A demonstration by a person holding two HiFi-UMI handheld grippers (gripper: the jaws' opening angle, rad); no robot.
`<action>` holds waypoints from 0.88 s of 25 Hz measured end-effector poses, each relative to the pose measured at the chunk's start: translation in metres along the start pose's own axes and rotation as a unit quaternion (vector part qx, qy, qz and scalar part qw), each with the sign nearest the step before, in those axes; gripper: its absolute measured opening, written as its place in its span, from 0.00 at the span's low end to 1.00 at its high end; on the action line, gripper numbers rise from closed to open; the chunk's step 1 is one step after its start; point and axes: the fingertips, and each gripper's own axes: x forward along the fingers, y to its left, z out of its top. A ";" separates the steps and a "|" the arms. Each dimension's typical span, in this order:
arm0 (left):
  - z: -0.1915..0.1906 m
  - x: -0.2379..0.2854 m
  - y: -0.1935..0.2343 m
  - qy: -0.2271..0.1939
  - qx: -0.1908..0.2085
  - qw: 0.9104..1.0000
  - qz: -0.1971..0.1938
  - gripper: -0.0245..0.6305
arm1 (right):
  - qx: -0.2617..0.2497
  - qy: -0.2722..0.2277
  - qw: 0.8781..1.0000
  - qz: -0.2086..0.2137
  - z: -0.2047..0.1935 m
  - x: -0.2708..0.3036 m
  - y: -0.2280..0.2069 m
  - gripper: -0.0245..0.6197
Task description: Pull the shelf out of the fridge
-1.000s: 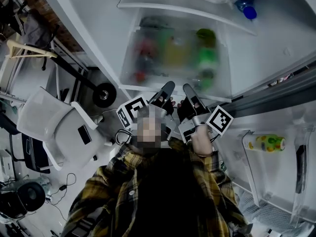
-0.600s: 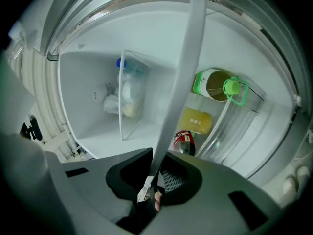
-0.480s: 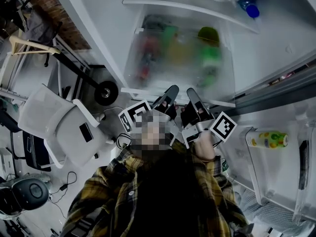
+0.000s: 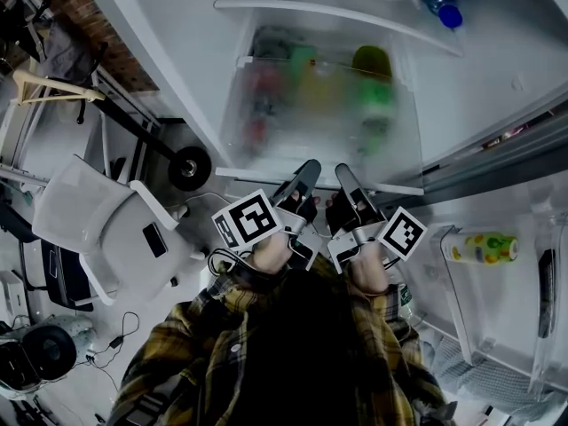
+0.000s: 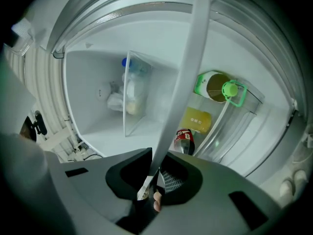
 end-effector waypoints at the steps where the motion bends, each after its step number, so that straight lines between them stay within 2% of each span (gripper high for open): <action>1: 0.000 0.000 0.000 0.000 0.000 1.000 0.000 0.10 | 0.001 0.000 1.000 0.001 0.000 0.000 0.000 0.13; 22: -0.004 -0.002 -0.006 0.007 -0.001 1.000 -0.009 0.10 | 0.000 -0.013 1.000 -0.004 0.001 -0.005 0.003 0.13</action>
